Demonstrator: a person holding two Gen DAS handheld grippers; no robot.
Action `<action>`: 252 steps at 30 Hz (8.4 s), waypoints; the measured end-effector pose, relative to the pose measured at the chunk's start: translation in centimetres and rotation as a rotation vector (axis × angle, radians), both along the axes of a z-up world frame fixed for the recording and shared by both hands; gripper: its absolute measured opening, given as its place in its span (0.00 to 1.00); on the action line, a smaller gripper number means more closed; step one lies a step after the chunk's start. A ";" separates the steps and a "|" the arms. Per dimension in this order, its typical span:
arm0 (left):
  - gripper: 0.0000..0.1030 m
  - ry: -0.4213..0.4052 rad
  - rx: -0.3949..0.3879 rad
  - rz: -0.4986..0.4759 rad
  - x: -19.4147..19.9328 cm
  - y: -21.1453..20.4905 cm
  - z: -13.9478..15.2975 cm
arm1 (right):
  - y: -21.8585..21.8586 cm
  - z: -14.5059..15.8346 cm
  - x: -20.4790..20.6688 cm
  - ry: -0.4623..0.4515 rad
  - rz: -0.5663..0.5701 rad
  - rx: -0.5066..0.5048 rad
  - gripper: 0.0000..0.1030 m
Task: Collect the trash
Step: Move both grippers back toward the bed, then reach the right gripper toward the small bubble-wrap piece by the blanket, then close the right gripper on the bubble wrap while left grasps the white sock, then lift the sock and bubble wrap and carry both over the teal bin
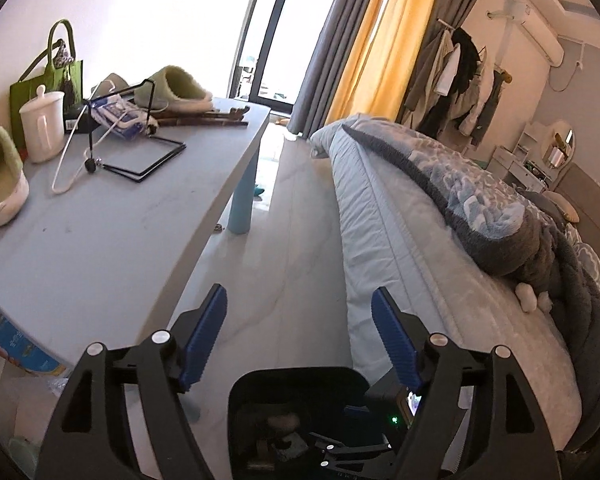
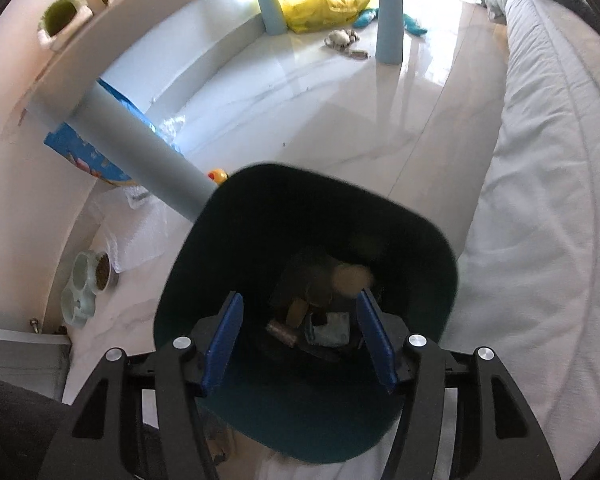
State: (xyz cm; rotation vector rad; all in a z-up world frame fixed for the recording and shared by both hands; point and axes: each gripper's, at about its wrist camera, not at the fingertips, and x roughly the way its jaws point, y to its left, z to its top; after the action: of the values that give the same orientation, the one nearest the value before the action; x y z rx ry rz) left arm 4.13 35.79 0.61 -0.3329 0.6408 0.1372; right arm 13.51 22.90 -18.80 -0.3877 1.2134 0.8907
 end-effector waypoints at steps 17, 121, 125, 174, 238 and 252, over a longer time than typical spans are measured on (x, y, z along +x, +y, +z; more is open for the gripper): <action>0.76 -0.033 0.006 -0.067 2.4 -6.2 2.0 | -9.4 10.0 3.0 -0.175 -0.112 0.286 0.65; 0.92 0.163 0.075 -0.436 22.2 -42.7 -8.7 | -51.1 11.5 18.4 -0.345 -0.838 0.380 0.62; 0.92 0.155 0.073 -0.418 23.2 -43.6 -8.3 | -51.9 12.2 18.3 -0.345 -0.812 0.384 0.62; 0.50 0.058 0.111 -0.403 11.0 -39.7 -3.4 | -43.0 14.3 7.5 -0.397 -0.633 0.334 0.62; 0.50 0.312 0.025 -0.077 3.3 -9.6 -10.6 | -11.4 13.5 3.0 -0.305 -0.229 0.378 0.62; 0.50 0.475 0.036 -0.090 1.2 -5.6 -16.0 | -6.6 12.0 1.8 -0.284 -0.162 0.353 0.62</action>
State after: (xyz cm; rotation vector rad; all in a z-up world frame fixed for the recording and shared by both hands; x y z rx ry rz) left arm 5.30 30.15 -15.39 -0.2365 1.1208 0.1423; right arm 15.35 16.35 -6.85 -0.1227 0.7958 0.8571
